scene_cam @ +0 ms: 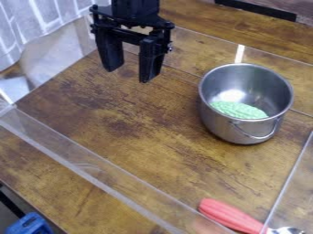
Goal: Move the pink spoon to the right side of the table
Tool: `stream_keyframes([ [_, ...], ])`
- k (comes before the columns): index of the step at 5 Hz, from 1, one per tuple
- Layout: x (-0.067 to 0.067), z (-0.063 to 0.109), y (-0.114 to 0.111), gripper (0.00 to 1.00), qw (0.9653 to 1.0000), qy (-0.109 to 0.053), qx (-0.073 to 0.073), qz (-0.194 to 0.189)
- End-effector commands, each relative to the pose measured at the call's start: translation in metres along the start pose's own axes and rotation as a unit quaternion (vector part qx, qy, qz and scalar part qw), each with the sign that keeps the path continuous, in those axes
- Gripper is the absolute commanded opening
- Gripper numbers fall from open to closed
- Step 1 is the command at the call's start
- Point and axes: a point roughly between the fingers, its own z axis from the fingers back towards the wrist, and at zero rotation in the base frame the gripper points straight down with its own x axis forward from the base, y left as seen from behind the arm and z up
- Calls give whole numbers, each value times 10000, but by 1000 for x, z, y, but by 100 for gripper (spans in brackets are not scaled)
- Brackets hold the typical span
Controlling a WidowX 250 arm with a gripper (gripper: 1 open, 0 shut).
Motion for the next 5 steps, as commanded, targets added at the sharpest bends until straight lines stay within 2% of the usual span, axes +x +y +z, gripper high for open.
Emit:
stream_keyframes([
  [1, 6, -4, 10, 100, 9999, 30, -27, 156],
  [2, 11, -2, 22, 100, 9994, -41, -58, 338],
  [3, 22, 0, 33, 100, 9983, -169, -81, 544],
  [4, 31, -7, 37, 100, 9977, -166, -81, 650],
  [5, 23, -12, 29, 100, 9974, -127, -88, 705],
])
